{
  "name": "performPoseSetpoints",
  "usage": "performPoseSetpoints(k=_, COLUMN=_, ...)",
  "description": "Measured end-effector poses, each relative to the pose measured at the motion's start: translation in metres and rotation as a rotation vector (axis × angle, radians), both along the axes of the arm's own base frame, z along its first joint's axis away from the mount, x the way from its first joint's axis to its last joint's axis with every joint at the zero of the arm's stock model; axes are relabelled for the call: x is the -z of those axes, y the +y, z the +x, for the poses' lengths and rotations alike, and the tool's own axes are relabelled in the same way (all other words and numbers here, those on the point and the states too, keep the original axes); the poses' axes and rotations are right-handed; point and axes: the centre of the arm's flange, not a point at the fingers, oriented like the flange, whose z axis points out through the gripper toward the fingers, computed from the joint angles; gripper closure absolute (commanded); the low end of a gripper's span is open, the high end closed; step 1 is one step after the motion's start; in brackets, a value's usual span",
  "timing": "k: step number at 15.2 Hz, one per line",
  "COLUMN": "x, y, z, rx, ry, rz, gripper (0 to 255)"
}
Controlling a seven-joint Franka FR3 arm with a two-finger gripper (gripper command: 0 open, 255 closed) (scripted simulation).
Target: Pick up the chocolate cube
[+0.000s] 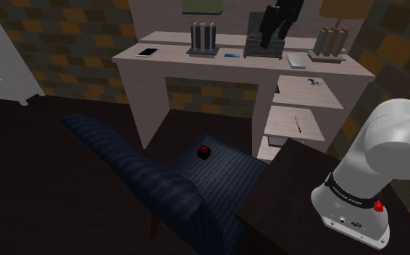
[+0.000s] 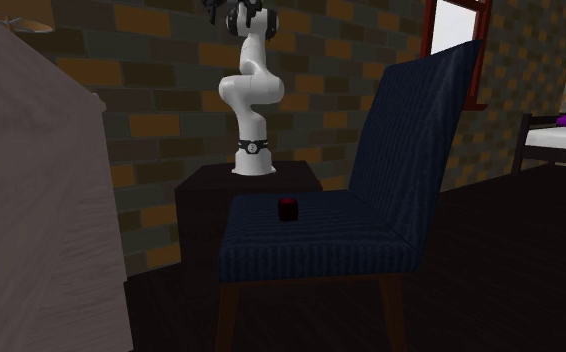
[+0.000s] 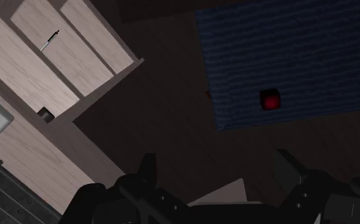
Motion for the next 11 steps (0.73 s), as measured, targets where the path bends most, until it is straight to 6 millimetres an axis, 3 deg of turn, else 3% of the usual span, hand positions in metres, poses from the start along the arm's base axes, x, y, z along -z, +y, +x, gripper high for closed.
performPoseSetpoints(k=3, x=0.014, y=0.006, z=0.009, rx=0.000, ry=0.004, rz=0.002, gripper=0)
performPoseSetpoints(k=11, x=0.107, y=0.036, z=0.042, rx=0.000, ry=0.026, rz=0.012, gripper=0)
